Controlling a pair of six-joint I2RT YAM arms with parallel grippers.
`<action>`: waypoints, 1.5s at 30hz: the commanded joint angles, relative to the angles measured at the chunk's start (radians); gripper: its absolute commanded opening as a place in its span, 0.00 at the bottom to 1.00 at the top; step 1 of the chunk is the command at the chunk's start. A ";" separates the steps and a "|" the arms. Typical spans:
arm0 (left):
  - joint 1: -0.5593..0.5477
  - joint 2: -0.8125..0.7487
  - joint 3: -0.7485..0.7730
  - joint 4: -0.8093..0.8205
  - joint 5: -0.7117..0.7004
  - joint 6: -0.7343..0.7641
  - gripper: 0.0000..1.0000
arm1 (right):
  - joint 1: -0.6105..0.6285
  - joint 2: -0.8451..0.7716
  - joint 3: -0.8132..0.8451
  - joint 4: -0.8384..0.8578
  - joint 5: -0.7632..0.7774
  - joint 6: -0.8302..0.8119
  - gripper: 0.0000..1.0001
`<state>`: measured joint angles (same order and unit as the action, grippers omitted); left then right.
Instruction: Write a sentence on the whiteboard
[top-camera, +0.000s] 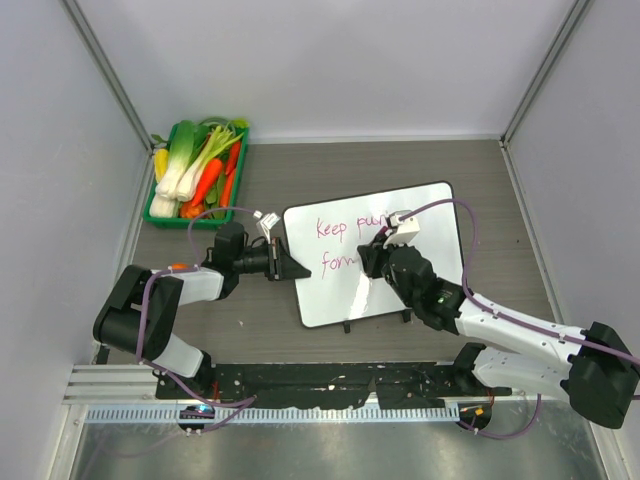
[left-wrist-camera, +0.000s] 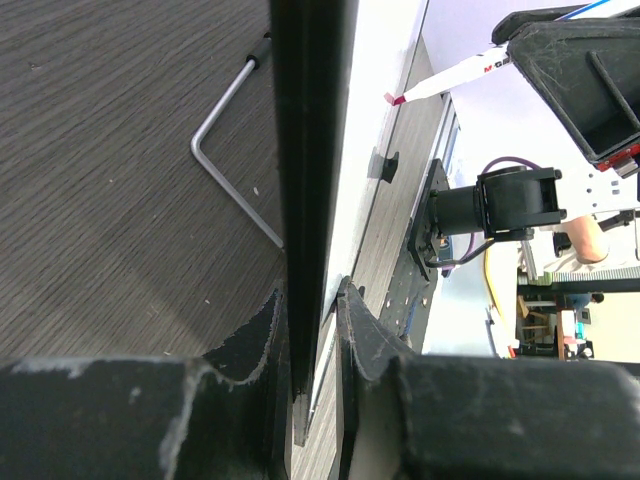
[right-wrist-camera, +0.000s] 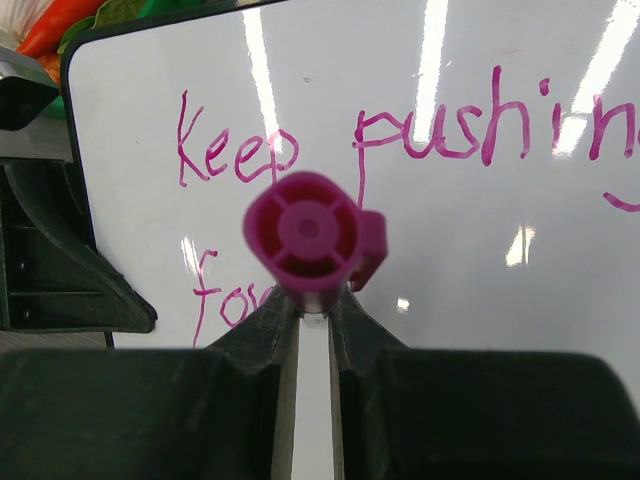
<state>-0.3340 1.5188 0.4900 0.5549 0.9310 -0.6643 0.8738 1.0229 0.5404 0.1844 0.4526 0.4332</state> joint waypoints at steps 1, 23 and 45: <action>-0.022 0.034 -0.011 -0.138 -0.192 0.118 0.00 | -0.007 0.003 -0.013 -0.037 0.011 0.010 0.01; -0.023 0.034 -0.010 -0.139 -0.193 0.120 0.00 | -0.033 0.034 0.076 -0.020 0.077 -0.079 0.01; -0.023 0.032 -0.011 -0.141 -0.193 0.121 0.00 | -0.091 -0.047 0.043 -0.013 -0.074 -0.024 0.01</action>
<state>-0.3347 1.5188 0.4938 0.5468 0.9314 -0.6609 0.8101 0.9916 0.6056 0.1638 0.3977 0.3889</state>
